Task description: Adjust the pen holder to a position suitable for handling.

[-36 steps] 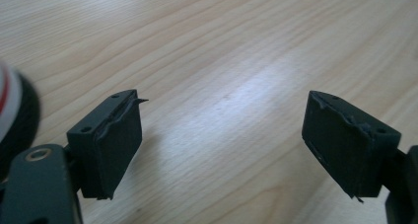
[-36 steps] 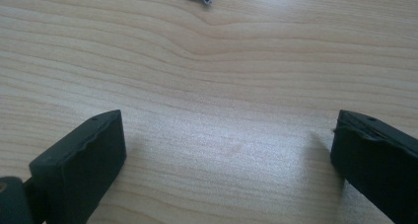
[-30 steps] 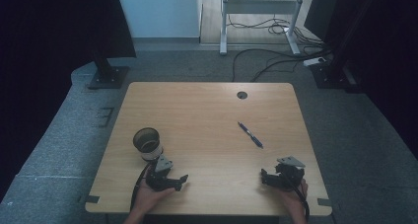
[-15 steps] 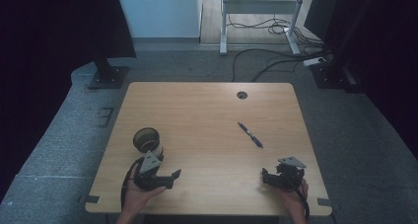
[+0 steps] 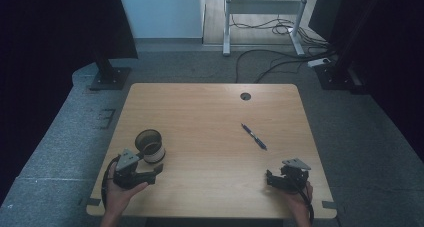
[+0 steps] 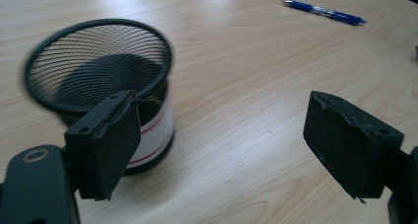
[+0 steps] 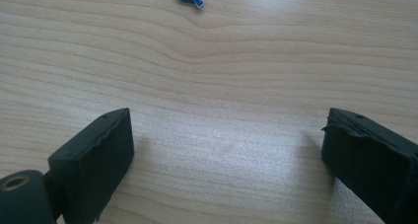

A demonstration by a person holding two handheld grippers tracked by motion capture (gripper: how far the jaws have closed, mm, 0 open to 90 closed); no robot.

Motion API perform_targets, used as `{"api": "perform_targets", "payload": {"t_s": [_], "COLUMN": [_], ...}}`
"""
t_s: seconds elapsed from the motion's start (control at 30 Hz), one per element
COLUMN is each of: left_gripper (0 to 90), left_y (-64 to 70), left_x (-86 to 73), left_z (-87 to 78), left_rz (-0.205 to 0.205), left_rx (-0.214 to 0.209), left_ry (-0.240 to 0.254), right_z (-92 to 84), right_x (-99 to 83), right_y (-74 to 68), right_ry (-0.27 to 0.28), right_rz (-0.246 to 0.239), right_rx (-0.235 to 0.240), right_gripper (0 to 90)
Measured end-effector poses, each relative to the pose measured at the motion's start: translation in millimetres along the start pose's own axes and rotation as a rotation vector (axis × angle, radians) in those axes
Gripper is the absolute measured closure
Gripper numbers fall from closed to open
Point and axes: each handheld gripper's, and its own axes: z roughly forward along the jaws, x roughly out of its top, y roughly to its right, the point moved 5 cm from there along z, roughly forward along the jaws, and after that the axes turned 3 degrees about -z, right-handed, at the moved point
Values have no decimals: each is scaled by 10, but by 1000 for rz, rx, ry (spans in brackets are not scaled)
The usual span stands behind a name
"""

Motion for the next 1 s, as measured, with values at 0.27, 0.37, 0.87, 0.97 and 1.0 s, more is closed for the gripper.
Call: {"api": "perform_targets", "payload": {"t_s": [0.27,0.37,0.87,0.97,1.0], "left_gripper": [137,135,94,65,65], "left_y": [-224,-298,-453,-472,-482], "left_x": [-44,-77,-143,-152,-157], "left_z": [-50,-40,70,162,194], "left_rz": [-34,-50,-100,-101,-100], "left_rx": [67,81,73,75,82], "left_ry": [8,10,-3,-18,-24], "right_z": [0,0,-1,-2,-2], "right_x": [1,2,2,2,2], "right_y": [5,6,11,11,11], "right_ry": [3,3,6,6,6], "right_rz": [0,0,5,5,5], "right_rx": [-5,-5,-9,-9,-9], "right_gripper": [66,66,78,78,78]}}
